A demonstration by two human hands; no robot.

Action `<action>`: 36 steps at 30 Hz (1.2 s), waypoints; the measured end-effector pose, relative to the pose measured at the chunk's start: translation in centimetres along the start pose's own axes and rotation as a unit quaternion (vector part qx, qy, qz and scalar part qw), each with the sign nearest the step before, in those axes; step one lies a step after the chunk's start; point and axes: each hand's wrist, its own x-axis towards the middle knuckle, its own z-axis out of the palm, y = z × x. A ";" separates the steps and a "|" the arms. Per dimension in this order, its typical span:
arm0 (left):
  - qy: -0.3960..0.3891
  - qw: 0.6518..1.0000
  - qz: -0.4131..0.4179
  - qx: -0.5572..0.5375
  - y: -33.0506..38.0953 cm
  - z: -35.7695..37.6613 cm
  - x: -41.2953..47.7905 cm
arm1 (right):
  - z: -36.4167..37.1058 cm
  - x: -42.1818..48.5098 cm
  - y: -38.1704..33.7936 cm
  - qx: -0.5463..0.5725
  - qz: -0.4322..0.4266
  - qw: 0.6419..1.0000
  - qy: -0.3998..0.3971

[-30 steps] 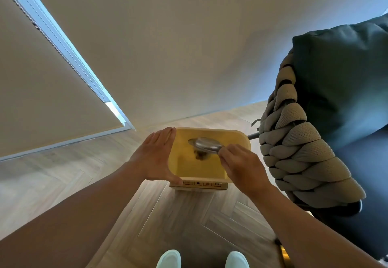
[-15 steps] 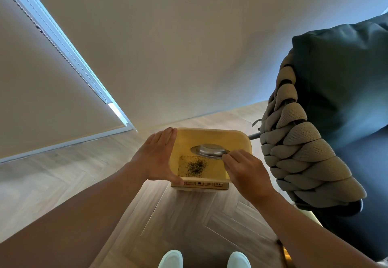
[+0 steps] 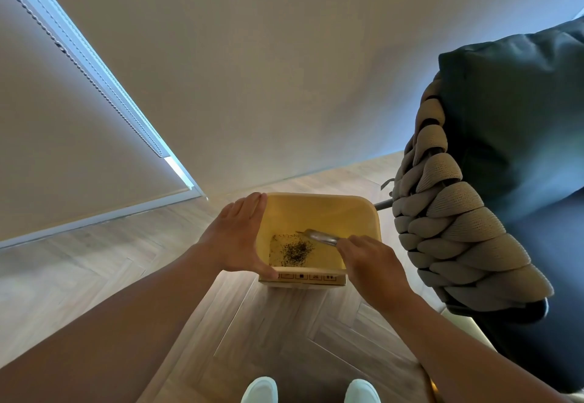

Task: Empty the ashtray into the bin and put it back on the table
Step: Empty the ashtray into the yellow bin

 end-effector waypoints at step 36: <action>0.082 0.972 0.056 -0.211 6.7 -5.0 -1.1 | -5.8 3.1 0.6 0.288 0.176 0.914 -0.226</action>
